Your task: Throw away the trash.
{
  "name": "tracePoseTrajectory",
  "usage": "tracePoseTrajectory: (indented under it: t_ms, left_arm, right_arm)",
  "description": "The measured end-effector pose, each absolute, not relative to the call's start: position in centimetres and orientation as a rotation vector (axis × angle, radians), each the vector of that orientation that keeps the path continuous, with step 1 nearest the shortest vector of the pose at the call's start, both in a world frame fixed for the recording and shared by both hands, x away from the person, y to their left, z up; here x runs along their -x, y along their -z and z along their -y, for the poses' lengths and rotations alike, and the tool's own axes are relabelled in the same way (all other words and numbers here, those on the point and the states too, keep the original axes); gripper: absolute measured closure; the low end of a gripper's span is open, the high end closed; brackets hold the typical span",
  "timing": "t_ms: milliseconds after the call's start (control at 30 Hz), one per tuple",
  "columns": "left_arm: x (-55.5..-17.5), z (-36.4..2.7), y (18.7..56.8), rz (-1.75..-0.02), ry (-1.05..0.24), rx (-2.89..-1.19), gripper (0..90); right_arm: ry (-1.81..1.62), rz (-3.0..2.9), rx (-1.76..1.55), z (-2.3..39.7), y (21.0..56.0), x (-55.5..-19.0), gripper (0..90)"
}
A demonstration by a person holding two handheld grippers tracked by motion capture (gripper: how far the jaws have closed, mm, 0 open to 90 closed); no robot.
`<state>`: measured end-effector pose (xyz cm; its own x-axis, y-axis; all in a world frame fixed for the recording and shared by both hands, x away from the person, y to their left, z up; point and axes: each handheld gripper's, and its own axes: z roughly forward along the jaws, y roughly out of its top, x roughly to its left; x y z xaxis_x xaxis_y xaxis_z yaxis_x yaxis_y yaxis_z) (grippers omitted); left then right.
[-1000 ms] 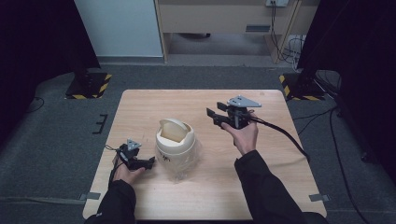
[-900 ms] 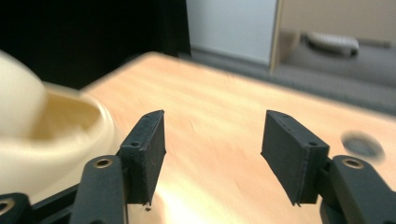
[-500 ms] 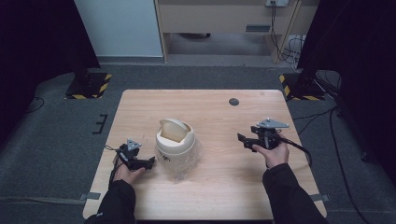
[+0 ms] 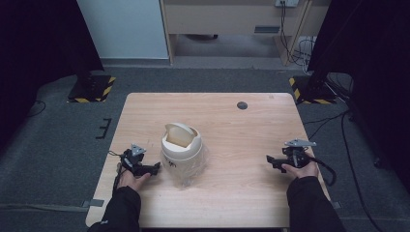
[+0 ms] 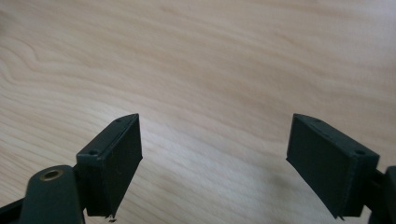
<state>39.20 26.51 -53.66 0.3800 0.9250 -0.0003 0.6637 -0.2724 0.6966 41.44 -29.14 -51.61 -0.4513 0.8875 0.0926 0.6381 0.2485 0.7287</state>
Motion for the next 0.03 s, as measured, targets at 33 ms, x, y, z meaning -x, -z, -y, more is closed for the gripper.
tracePoseTrajectory:
  t_ms: [33]
  left_arm:
    - [-39.19,-26.51,53.67,-1.362,-0.552,-2.03,0.0]
  right_arm:
    - [-1.013,-2.191,-1.412,29.31,51.85,-41.49,16.9]
